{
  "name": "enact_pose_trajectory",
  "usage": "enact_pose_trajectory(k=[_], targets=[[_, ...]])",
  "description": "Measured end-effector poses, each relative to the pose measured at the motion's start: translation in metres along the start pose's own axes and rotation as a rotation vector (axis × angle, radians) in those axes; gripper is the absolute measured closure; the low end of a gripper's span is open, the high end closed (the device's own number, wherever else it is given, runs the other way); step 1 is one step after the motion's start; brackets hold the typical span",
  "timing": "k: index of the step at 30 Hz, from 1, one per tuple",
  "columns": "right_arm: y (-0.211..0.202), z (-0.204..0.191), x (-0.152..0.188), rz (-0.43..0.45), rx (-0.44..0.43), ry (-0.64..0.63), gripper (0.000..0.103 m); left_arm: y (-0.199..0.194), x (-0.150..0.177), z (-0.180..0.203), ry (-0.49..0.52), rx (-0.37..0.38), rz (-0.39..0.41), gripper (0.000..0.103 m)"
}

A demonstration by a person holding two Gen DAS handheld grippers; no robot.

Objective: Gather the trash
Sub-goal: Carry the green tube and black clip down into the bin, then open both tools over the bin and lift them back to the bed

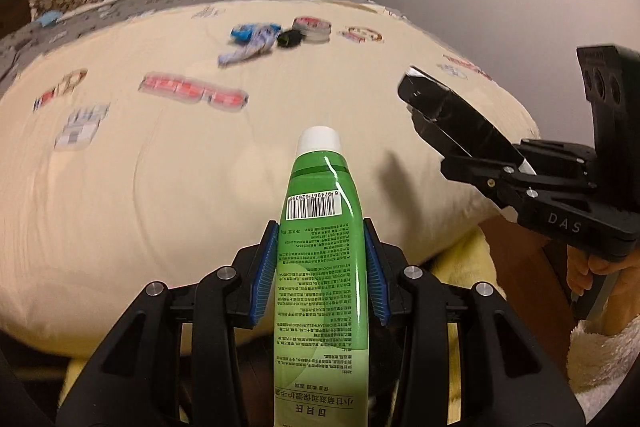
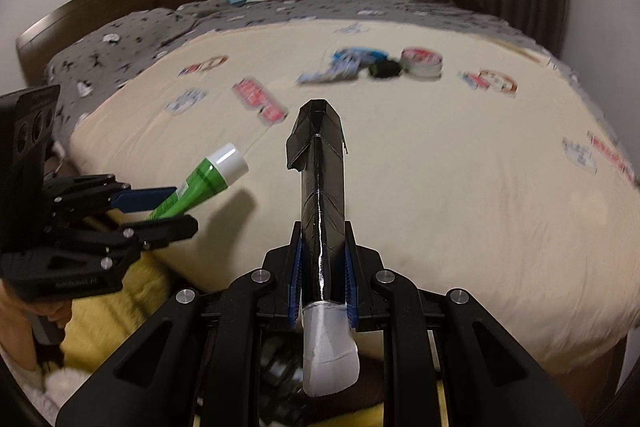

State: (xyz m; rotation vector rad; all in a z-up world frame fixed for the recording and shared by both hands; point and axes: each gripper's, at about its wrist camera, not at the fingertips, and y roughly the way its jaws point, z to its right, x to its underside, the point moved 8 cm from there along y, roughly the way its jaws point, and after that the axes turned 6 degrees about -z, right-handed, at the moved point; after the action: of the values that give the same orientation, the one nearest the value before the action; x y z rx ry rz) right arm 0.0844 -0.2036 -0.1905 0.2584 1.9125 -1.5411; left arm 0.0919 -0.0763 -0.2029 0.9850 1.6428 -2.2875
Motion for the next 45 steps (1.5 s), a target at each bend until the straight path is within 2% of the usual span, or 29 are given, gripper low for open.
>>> enact_pose_trajectory(k=[5,13,21,25,30,32,34,39,45], targets=[[0.011,-0.014,0.047,-0.076,-0.019,0.006,0.084,0.007,0.047,-0.001,-0.024,0.030,-0.068,0.065],[0.048,-0.032,0.110,-0.241,-0.045,0.032,0.084,0.048,0.110,0.002,-0.032,0.054,-0.234,0.065],[0.105,-0.029,0.157,-0.441,-0.039,0.087,0.084,0.098,0.149,-0.003,-0.043,0.068,-0.406,0.065],[0.122,-0.027,0.165,-0.475,-0.032,0.110,0.083,0.118,0.159,-0.002,-0.038,0.067,-0.463,0.064],[0.129,-0.032,0.163,-0.482,-0.033,0.124,0.072,0.129,0.159,-0.002,-0.042,0.049,-0.495,0.064],[0.127,-0.027,0.159,-0.472,-0.029,0.129,0.067,0.128,0.155,-0.005,-0.047,0.044,-0.486,0.052],[0.125,-0.022,0.155,-0.453,-0.016,0.133,0.051,0.126,0.153,-0.008,-0.049,0.035,-0.469,0.043],[0.109,-0.013,0.140,-0.400,-0.001,0.148,0.045,0.113,0.141,-0.014,-0.057,0.007,-0.422,0.040],[0.073,0.003,0.101,-0.276,0.021,0.156,0.033,0.073,0.114,-0.015,-0.041,-0.008,-0.325,0.035]])
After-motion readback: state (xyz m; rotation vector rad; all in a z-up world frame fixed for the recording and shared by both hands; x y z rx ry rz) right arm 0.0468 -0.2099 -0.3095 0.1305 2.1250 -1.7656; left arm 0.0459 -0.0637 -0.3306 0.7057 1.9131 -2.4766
